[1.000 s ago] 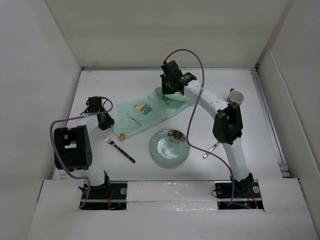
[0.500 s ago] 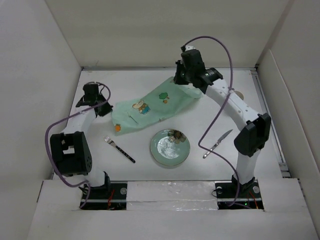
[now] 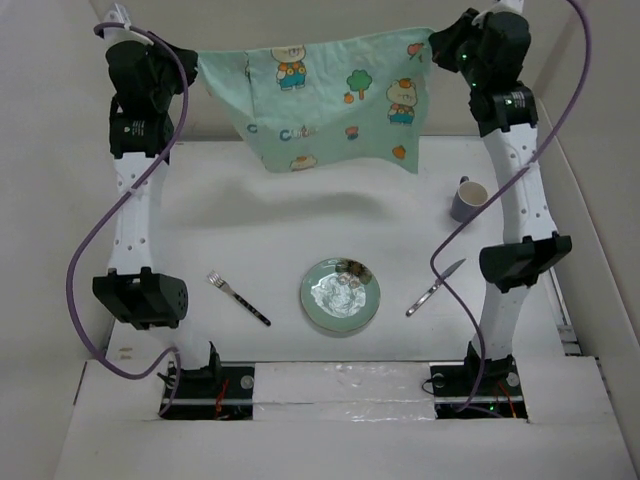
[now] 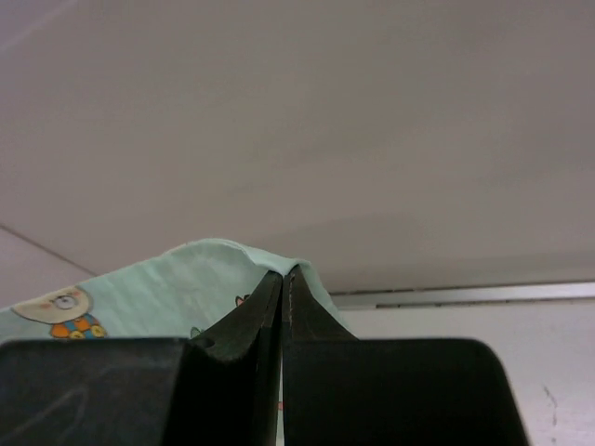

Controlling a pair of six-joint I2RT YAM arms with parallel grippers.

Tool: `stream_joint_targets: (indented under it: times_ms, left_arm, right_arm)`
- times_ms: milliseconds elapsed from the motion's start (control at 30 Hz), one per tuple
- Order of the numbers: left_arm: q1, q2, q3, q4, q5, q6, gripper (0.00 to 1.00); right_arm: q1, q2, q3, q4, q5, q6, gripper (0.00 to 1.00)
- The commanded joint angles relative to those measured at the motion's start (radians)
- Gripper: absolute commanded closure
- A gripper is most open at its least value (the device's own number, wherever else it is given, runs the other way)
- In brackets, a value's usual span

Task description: Set the dinner table for one person

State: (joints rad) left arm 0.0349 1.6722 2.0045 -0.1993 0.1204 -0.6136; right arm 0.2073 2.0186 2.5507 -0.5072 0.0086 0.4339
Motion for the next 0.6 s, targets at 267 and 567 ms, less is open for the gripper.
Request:
stream_joint_targets:
  times_ms: [267,567]
  left_arm:
    - [0.020,-0.216,-0.552,0.420,0.010,0.014,1.00]
    - [0.043,-0.312,-1.162,0.526,0.034,0.023,1.00]
  right_arm:
    - [-0.092,-0.349,-0.683,0.383,-0.245,-0.015,1.00]
    - [-0.059,-0.451,-1.423,0.513,-0.191,0.065,1.00]
